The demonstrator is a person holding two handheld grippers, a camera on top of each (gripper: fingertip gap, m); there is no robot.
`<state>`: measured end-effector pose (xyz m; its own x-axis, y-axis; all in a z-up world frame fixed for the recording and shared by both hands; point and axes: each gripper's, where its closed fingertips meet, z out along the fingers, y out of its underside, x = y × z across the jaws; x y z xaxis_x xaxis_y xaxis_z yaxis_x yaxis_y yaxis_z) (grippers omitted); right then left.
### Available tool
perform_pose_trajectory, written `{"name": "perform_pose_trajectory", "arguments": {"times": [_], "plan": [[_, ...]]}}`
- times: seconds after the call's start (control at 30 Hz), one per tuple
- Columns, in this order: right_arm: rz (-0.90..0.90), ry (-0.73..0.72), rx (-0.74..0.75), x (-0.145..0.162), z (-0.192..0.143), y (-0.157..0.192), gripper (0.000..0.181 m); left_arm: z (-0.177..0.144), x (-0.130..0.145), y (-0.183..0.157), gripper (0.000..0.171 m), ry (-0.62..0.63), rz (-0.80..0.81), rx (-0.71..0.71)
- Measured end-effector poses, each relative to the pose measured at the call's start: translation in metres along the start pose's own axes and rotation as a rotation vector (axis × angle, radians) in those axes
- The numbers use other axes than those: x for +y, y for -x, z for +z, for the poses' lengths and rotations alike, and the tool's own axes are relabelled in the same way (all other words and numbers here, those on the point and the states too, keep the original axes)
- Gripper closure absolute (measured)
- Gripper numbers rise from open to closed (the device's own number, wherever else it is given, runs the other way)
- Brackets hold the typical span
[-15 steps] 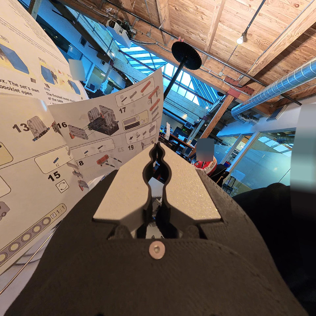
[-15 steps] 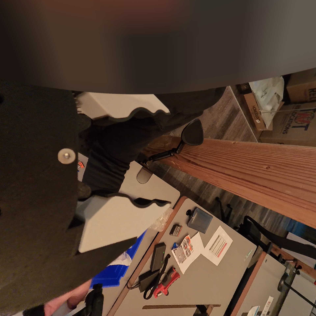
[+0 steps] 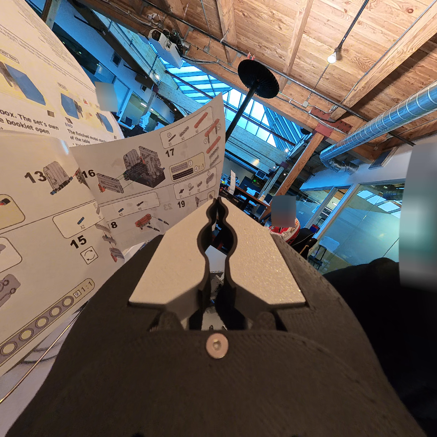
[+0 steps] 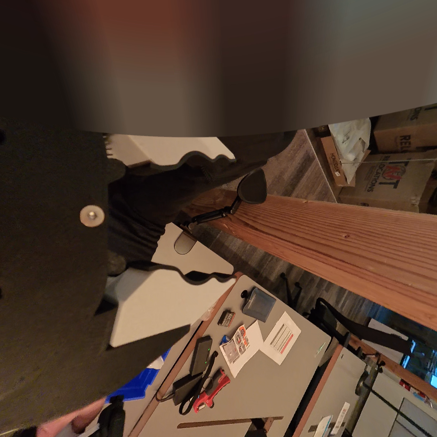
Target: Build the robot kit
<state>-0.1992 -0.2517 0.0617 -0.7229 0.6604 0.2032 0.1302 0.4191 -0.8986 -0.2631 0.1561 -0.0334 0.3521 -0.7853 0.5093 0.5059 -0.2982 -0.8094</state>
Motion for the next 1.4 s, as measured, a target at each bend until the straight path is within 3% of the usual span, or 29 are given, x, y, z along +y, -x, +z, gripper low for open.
{"name": "perform_pose_trajectory", "arguments": {"times": [0.23, 0.37, 0.5, 0.7, 0.83, 0.93, 1.0, 1.13, 1.4], "plan": [[-0.038, -0.019, -0.063, -0.019, 0.019, 0.013, 0.089, 0.004, 0.004, 0.0, 0.171, 0.017, -0.003, -0.001], [-0.015, 0.0, -0.032, -0.005, 0.026, 0.001, 0.087, 0.002, 0.003, 0.003, 0.171, 0.018, 0.002, -0.022], [0.098, 0.042, 0.131, 0.047, 0.015, -0.053, 0.089, -0.014, -0.006, 0.006, 0.171, 0.005, 0.042, -0.097], [0.265, 0.072, 0.394, 0.136, -0.037, -0.13, 0.102, -0.059, -0.025, 0.021, 0.171, -0.017, 0.148, -0.335], [0.333, 0.124, 0.531, 0.194, -0.07, -0.162, 0.117, -0.097, -0.029, 0.048, 0.171, -0.019, 0.18, -0.533], [0.36, 0.181, 0.624, 0.238, -0.092, -0.184, 0.127, -0.109, -0.026, 0.062, 0.171, -0.01, 0.176, -0.596], [0.339, 0.262, 0.744, 0.273, -0.113, -0.208, 0.136, -0.11, -0.024, 0.068, 0.171, -0.003, 0.18, -0.621], [0.263, 0.334, 0.84, 0.321, -0.127, -0.248, 0.145, -0.113, -0.023, 0.078, 0.171, 0.019, 0.212, -0.679], [-0.027, 0.531, 0.841, 0.354, -0.093, -0.314, 0.153, -0.13, -0.009, 0.104, 0.171, 0.113, 0.205, -0.788]]}}
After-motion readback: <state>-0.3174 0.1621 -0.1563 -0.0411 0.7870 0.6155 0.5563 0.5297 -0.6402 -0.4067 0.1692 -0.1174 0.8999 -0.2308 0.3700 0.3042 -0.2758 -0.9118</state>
